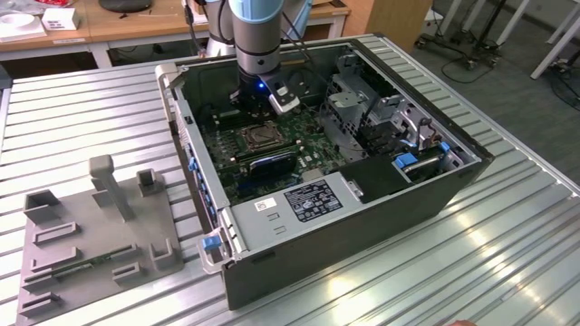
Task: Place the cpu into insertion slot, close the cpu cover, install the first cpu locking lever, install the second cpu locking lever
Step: 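Install the first cpu locking lever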
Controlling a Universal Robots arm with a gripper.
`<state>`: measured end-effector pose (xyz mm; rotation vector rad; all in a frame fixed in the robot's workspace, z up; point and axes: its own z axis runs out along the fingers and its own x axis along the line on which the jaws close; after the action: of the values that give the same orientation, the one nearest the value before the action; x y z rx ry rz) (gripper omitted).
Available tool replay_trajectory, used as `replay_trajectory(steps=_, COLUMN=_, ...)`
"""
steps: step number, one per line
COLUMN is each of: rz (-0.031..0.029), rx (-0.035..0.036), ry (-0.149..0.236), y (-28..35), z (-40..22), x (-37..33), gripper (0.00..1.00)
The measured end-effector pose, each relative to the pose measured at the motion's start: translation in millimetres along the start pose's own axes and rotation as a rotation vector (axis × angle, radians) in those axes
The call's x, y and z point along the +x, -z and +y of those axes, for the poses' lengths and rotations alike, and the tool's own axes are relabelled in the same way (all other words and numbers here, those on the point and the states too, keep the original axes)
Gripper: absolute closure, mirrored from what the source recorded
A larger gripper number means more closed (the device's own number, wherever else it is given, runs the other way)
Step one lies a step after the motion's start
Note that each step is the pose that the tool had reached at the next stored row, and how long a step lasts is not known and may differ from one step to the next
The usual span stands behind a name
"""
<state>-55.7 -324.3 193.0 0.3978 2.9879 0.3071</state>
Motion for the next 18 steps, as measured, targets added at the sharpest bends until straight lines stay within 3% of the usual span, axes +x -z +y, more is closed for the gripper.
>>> replay_trajectory(steps=15, rz=-0.0002, rx=0.0004, ry=0.0, y=-0.7, z=2.1, x=-2.9, gripper=0.89)
replay_trajectory(steps=18, rz=-0.001, rx=0.0036, ry=0.0, y=-0.8, z=2.5, x=-2.8, gripper=0.89)
